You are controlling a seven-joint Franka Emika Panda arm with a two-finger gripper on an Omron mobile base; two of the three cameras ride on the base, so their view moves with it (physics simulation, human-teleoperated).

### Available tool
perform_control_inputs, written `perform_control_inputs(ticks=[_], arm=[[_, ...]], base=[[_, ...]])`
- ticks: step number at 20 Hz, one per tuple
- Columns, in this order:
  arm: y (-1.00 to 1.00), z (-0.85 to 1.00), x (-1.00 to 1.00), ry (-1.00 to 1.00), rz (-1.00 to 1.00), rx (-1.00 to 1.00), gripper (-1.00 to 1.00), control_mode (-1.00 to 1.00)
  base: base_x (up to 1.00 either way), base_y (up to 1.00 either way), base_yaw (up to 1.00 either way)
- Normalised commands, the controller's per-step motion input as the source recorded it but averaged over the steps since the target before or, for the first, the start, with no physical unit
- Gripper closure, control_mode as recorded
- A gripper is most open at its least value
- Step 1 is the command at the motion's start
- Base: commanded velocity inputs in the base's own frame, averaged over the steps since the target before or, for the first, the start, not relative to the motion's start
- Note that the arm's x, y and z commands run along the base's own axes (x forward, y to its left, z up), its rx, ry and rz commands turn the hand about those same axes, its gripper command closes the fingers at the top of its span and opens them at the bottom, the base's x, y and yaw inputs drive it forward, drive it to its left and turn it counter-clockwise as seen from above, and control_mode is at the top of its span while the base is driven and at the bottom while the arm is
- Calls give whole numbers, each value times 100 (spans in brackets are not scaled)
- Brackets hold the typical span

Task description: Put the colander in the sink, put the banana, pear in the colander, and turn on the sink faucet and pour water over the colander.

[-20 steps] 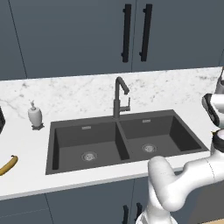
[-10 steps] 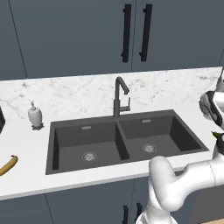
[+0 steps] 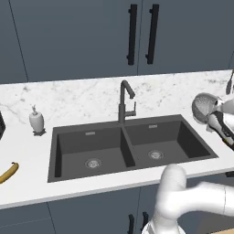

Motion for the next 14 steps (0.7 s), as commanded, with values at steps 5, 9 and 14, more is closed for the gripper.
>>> perform_control_inputs(ticks=[5, 9, 14], arm=[[100, 54, -59, -16, 12, 0, 100, -100], [81, 100, -59, 0, 12, 0, 100, -100], [34, 86, -66, 18, 12, 0, 100, -100]], base=[[0, 0, 0], [0, 0, 0], [0, 0, 0]])
